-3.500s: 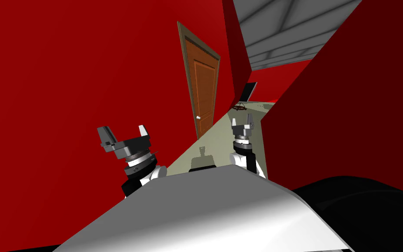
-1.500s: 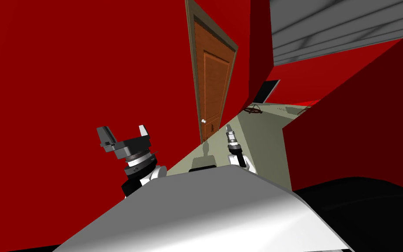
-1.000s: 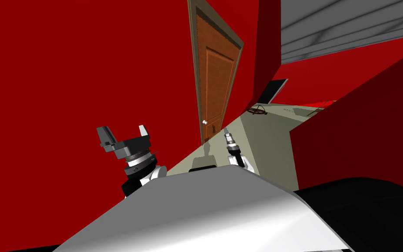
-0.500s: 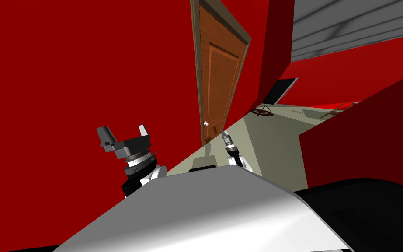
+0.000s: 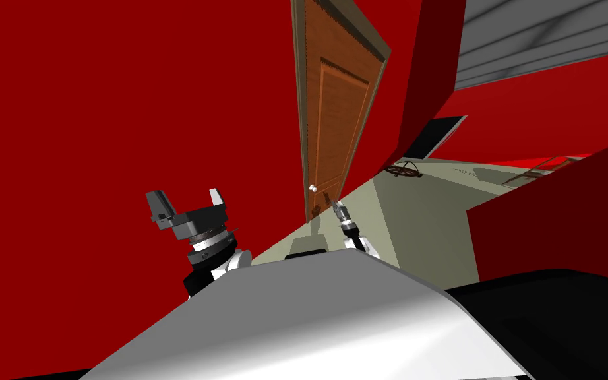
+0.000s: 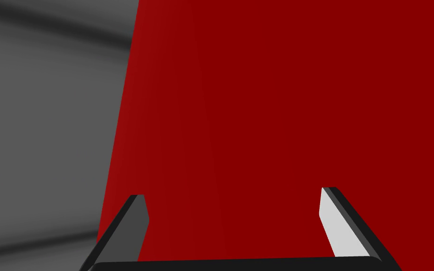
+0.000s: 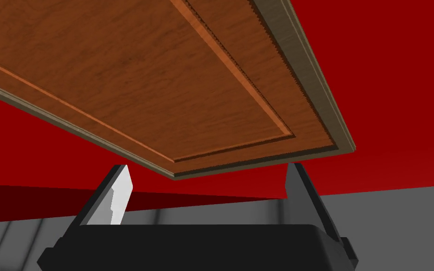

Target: Pull the door open

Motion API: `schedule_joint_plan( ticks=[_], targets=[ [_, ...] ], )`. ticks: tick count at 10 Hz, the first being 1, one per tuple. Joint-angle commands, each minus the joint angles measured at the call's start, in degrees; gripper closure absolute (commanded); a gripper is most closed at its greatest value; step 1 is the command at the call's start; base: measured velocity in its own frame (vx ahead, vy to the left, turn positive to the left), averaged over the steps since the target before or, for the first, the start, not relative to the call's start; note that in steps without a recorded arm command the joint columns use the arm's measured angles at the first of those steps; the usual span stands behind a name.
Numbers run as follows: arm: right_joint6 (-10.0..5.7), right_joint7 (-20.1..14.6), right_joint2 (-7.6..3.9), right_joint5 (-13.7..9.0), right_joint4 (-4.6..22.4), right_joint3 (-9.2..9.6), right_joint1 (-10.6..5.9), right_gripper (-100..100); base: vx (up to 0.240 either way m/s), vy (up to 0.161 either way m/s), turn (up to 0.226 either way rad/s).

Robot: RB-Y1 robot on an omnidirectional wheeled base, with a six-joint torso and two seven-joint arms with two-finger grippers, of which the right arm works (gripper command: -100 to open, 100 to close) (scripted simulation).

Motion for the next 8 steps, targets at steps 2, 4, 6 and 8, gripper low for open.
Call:
schedule_joint_plan(
  ticks=[2, 4, 6, 8],
  targets=[
    [-0.94, 3.5, 0.02, 1.9, 3.8, -0.32, -1.05, -100, 0.095, -0.050, 0.086],
    [-1.62, 5.9, -0.04, 3.3, 6.5, -0.60, -1.74, -100, 0.100, -0.049, 0.071],
    [-2.31, 8.3, -0.10, 4.7, 9.2, -0.87, -2.44, -100, 0.079, -0.050, 0.084],
    [-2.96, 10.6, -0.12, 6.0, 11.7, -1.13, -3.09, -100, 0.090, -0.057, 0.079]
  ],
)
